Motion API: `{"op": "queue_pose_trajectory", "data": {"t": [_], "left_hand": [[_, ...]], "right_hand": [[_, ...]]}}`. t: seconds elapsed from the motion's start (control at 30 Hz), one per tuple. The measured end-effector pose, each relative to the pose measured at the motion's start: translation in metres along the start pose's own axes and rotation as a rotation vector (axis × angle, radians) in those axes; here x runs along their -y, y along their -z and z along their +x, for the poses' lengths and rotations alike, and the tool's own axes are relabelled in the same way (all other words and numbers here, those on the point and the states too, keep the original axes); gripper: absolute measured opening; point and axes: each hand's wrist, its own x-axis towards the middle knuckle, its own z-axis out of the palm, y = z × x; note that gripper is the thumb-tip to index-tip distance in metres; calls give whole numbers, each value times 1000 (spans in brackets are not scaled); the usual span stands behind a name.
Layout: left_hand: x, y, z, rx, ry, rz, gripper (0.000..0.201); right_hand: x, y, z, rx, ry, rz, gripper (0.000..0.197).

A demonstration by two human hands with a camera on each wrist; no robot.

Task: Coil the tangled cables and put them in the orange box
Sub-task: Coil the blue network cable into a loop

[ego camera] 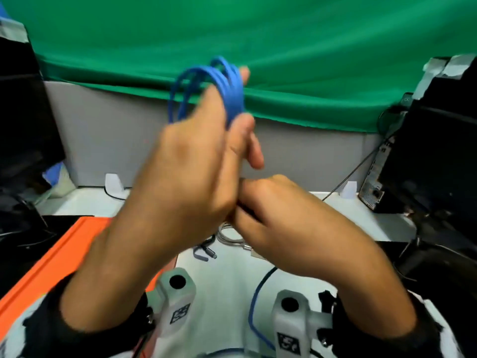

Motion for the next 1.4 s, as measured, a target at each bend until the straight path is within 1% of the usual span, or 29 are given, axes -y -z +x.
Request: {"op": "queue_pose_trajectory", "data": {"t": [0.07,0.1,0.17,0.2,0.23,0.3,0.37,0.4,0.43,0.47,0.53,0.6,0.63,0.67,0.73,0.8,0.87,0.93,1.0,1.03,1.07,1.13,1.17,1.2,1.27,1.3,1.33,1.4], "left_hand": [[1,-7,1,119,19,130,41],[4,-10,0,178,46,204,40],[11,-16,-2,292,85,226,26],[13,-15,-2,344,90,215,25],[13,-11,-1,424,95,198,29],[21,-8,0,568,92,31,38],[28,-3,1,706,194,-324,45],[32,-1,1,752,256,-515,41],[34,1,1,779,298,-666,33],[36,3,0,789,319,-776,27],[41,2,-1,786,342,-995,19],[41,0,-1,770,368,-1284,21],[42,0,0,764,385,-1443,22],[41,-1,1,756,399,-1583,23],[40,-1,5,723,432,-1808,25],[37,0,9,658,469,-1984,26],[34,2,12,531,472,-2048,32],[34,3,13,421,470,-2074,42],[31,1,14,281,472,-2044,49],[29,-2,14,194,467,-2002,50],[26,-6,14,94,461,-1909,50],[21,-9,13,-104,419,-1573,43],[19,-11,13,-175,360,-1356,37],[17,-13,12,-217,278,-1145,31],[19,-18,9,-234,126,-808,24],[20,-20,6,-218,62,-668,27],[22,-23,3,-189,4,-513,29],[26,-23,-1,-82,-98,-105,29]], "right_hand": [[-11,10,-5,-46,-23,27,26],[-15,16,-7,-58,-45,63,28],[-23,24,-11,-80,-87,126,34],[-26,27,-13,-93,-99,148,36],[-28,30,-14,-102,-107,175,37],[-35,33,-16,-131,-99,255,43],[-41,34,-17,-153,-47,365,53],[-45,34,-16,-162,-6,438,56],[-47,33,-16,-169,38,507,58],[-48,32,-15,-180,82,559,59],[-48,30,-12,-232,165,628,52],[-45,30,-10,-311,234,698,38],[-44,29,-8,-345,258,730,28],[-44,28,-6,-373,261,760,22],[-46,24,-1,-402,218,824,16],[-47,18,5,-429,159,843,18],[-48,11,11,-441,118,810,22],[-46,3,16,-410,73,735,23],[-43,-3,19,-342,46,678,19],[-41,-5,19,-298,36,665,16],[-40,-7,20,-241,22,643,11],[-36,-12,19,-95,-9,523,4],[-33,-14,18,-24,-8,466,4],[-30,-16,18,28,5,446,4],[-21,-15,16,56,41,441,6],[-17,-14,15,57,53,427,10],[-14,-12,14,67,57,413,13],[-13,-4,8,109,58,394,15]]}}
